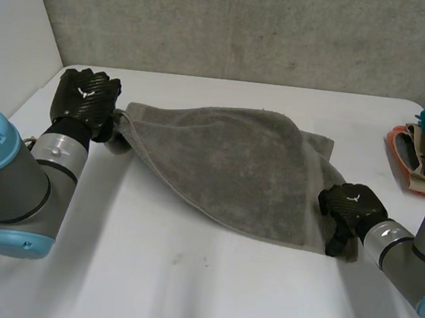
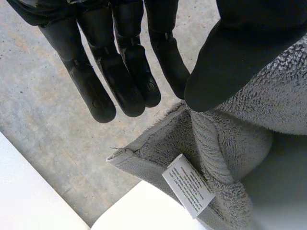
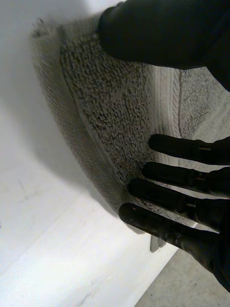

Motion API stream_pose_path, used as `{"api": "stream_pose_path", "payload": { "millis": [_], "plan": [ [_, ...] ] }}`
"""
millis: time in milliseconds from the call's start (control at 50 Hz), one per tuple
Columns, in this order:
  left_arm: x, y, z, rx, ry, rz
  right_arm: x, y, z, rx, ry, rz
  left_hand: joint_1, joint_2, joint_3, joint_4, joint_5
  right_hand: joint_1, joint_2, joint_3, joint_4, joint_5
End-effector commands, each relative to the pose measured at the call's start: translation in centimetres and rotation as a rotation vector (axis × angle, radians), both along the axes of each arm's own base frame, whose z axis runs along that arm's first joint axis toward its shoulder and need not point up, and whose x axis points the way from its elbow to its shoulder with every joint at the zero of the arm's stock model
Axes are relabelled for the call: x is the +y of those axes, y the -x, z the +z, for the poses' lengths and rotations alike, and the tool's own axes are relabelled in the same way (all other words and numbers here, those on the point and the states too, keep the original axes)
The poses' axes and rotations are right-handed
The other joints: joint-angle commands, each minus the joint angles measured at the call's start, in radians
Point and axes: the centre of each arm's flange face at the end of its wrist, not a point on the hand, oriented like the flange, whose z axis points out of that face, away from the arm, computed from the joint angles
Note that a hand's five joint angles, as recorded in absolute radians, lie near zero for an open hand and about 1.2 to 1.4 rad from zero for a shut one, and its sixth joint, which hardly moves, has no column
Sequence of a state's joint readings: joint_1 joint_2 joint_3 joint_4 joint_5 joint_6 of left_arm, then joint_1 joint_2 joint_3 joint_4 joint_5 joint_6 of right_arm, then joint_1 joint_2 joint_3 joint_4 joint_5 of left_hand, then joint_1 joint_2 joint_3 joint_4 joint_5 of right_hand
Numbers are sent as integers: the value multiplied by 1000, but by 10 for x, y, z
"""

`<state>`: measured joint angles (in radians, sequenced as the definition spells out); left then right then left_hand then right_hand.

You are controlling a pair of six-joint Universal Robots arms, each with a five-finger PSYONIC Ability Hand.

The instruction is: Fold the laundry.

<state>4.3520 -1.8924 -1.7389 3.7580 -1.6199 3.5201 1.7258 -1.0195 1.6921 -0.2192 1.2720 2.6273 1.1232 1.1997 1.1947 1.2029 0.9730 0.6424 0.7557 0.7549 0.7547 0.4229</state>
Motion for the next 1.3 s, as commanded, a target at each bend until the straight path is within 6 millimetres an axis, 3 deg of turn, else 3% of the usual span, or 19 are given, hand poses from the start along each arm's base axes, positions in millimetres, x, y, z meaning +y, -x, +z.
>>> {"api": "stream_pose_path", "payload": {
  "millis": [20, 160, 220, 280, 300, 360, 440, 540, 620, 680, 780, 860, 920, 1060, 1080, 1140, 1160, 1240, 1300],
  "plan": [
    [0, 0, 0, 0, 1, 0, -5, -8, 5, -12, 36, 17, 273, 197, 202, 193, 249, 235, 122, 123, 123, 280],
    [0, -1, 0, 1, -1, 1, -9, -12, 1, -11, 40, 27, 273, 197, 202, 193, 249, 256, 142, 143, 143, 301],
    [0, -1, 0, 0, -3, 1, -12, -14, -2, -12, 37, 30, 273, 197, 202, 193, 249, 352, 239, 240, 240, 397],
    [0, -1, 0, -1, -2, 2, -15, -14, -1, -14, 44, 29, 273, 197, 202, 193, 249, 634, 520, 521, 521, 679],
    [1, 0, 0, -1, -2, 0, -16, -15, 3, -17, 62, 29, 273, 197, 202, 193, 249, 753, 639, 640, 640, 798],
    [1, -1, 1, -4, -1, 3, -20, -14, 10, -25, 94, 21, 273, 197, 202, 193, 249, 754, 641, 641, 642, 799],
    [5, -4, 14, -1, 11, 7, -22, -11, 38, -19, 164, -5, 273, 197, 202, 193, 249, 754, 641, 641, 642, 799],
    [27, -11, 32, -19, -40, 5, 1, -2, 96, 13, 184, -14, 273, 197, 202, 193, 249, 754, 641, 641, 642, 799],
    [49, -18, 41, -37, -98, 0, 27, 3, 124, 91, 128, 17, 273, 197, 202, 193, 249, 754, 641, 641, 642, 799],
    [63, -25, 41, -68, -153, 5, 41, 9, 127, 186, 63, 51, 273, 197, 202, 193, 249, 754, 641, 641, 642, 799],
    [96, -36, 14, -177, -387, -4, 69, 23, 114, 424, -90, 183, 273, 197, 202, 193, 249, 754, 641, 641, 642, 799],
    [107, -40, -4, -237, -491, -7, 78, 25, 102, 488, -151, 227, 273, 197, 202, 193, 249, 754, 641, 641, 642, 799],
    [99, -37, -12, -241, -487, -11, 70, 23, 87, 490, -181, 234, 273, 197, 202, 193, 249, 754, 641, 641, 642, 799],
    [37, -14, -16, -183, -321, 3, 19, 11, 76, 497, -47, 146, 273, 197, 202, 193, 249, 754, 641, 641, 642, 799],
    [18, -8, -11, -164, -271, 8, 6, 2, 82, 478, 15, 112, 273, 197, 202, 193, 249, 754, 641, 641, 642, 799],
    [-9, 2, 3, -127, -189, 12, -17, -12, 100, 433, 151, 54, 273, 197, 202, 193, 249, 754, 641, 641, 642, 799],
    [-28, 6, 20, -98, -114, 24, -32, -21, 117, 398, 261, 18, 273, 197, 202, 193, 249, 754, 641, 641, 642, 799],
    [-59, 16, 65, -29, 60, 29, -62, -31, 159, 314, 515, -69, 273, 197, 202, 193, 249, 754, 641, 641, 642, 799],
    [-70, 17, 80, 2, 130, 34, -67, -37, 173, 278, 612, -91, 273, 197, 202, 193, 249, 754, 641, 641, 642, 799]
  ]
}}
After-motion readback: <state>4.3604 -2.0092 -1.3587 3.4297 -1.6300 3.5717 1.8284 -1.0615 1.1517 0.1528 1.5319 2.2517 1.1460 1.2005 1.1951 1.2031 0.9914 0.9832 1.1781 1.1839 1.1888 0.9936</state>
